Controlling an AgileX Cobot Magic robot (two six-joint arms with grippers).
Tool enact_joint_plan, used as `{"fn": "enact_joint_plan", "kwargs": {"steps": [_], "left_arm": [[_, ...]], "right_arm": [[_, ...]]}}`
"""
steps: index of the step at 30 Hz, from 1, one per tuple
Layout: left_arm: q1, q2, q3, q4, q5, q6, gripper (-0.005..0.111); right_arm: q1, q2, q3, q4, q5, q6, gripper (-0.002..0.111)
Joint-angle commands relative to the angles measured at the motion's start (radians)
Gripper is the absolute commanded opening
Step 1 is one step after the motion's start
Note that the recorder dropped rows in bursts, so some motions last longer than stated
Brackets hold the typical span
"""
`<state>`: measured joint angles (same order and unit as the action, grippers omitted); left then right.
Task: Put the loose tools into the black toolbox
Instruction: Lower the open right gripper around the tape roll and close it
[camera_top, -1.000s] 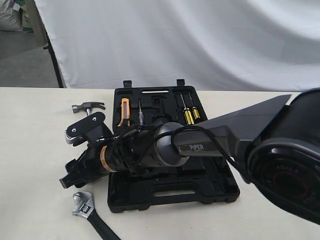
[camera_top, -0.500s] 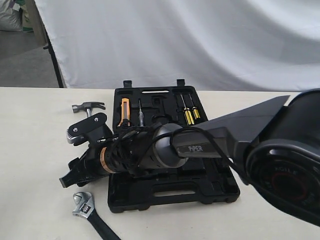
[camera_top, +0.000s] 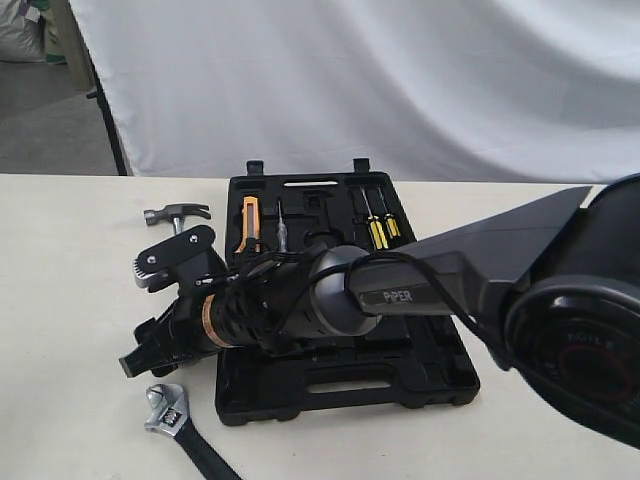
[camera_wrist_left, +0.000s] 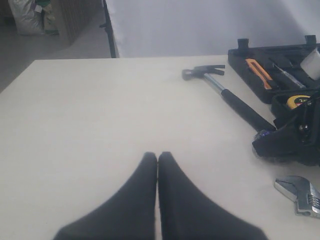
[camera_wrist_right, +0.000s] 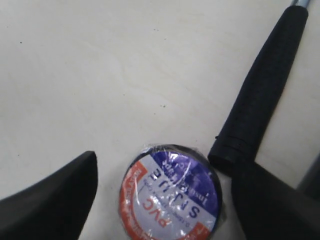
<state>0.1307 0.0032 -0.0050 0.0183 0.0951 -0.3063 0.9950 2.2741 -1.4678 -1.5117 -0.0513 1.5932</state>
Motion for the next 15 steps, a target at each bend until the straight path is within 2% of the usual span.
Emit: {"fn": "enact_joint_plan", "kwargs": {"steps": [1, 15], "left_arm": [[0.025, -0.003, -0.003, 0.004, -0.007, -0.005, 0.001], [0.025, -0.003, -0.003, 0.004, -0.007, -0.005, 0.001]], "right_arm": [[-0.002, -0.008, 0.007, -0.008, 0.0, 0.0, 0.071], [-0.002, 0.008, 0.007, -0.008, 0.0, 0.002, 0.071]]}}
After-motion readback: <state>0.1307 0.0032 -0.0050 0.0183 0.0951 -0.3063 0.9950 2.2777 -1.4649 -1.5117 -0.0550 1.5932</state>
